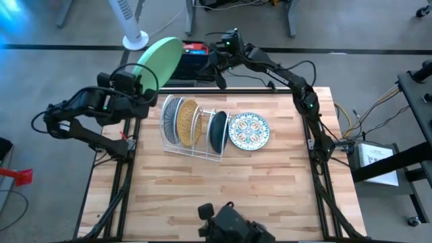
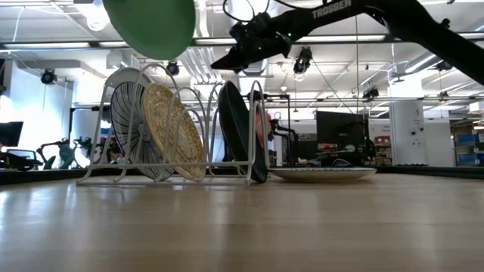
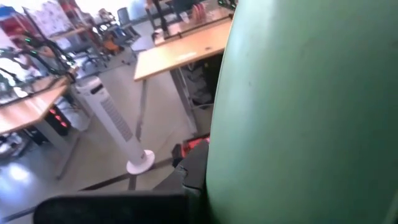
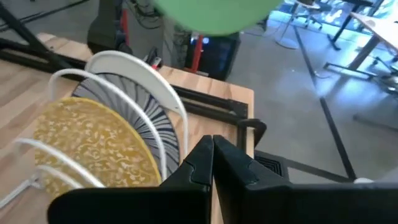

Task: Sort dishes
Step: Put the green plate in the dish rack

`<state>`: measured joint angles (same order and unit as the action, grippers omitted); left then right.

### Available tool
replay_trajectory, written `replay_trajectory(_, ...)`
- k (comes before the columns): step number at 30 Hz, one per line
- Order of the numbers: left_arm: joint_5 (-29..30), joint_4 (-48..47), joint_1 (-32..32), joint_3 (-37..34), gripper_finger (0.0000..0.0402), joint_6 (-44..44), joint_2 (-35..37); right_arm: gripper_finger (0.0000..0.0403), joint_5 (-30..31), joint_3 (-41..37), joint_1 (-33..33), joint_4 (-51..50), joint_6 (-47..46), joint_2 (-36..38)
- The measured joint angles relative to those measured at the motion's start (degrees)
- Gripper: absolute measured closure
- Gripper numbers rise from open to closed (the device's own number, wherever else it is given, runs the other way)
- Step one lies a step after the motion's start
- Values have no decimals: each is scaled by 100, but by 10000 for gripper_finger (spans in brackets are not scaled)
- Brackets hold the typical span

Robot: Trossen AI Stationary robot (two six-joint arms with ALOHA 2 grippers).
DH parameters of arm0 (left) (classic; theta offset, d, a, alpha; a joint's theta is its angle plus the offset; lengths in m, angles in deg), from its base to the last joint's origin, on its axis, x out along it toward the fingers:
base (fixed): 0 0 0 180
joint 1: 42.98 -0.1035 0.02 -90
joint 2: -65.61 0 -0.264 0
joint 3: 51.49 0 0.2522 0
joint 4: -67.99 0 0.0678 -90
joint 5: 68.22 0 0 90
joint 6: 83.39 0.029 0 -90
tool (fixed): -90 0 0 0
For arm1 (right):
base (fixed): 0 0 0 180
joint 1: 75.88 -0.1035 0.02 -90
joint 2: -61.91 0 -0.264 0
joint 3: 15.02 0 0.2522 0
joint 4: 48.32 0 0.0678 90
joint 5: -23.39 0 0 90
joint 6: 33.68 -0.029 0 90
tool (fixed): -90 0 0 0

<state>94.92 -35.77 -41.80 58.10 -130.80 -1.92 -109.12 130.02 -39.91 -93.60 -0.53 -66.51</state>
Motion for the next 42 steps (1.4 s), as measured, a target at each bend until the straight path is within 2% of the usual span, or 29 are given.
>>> replay_trajectory(7,93,-1,-82,-44,368,194,164,403,42,-2,-315,-588,576,216)
replay_trajectory(12,120,1,-111,-300,368,204,279,403,93,-13,-705,-553,756,207)
replay_trajectory(16,129,2,-145,-687,368,55,401,403,586,-22,-974,-256,881,104)
replay_trajectory(21,384,-4,-145,-1055,367,-128,563,403,602,-24,-1045,88,880,98)
replay_trajectory(28,591,2,-145,-1030,366,-97,670,403,625,-24,-1047,656,440,30)
replay_trajectory(30,469,1,-145,-1030,366,-51,695,403,689,-24,-1045,657,388,10)
replay_trajectory(36,-479,-4,-136,-1027,366,-49,662,403,835,-31,-904,31,384,236)
replay_trajectory(42,-847,-6,-137,-551,365,-88,354,403,1063,-26,-492,-578,378,746)
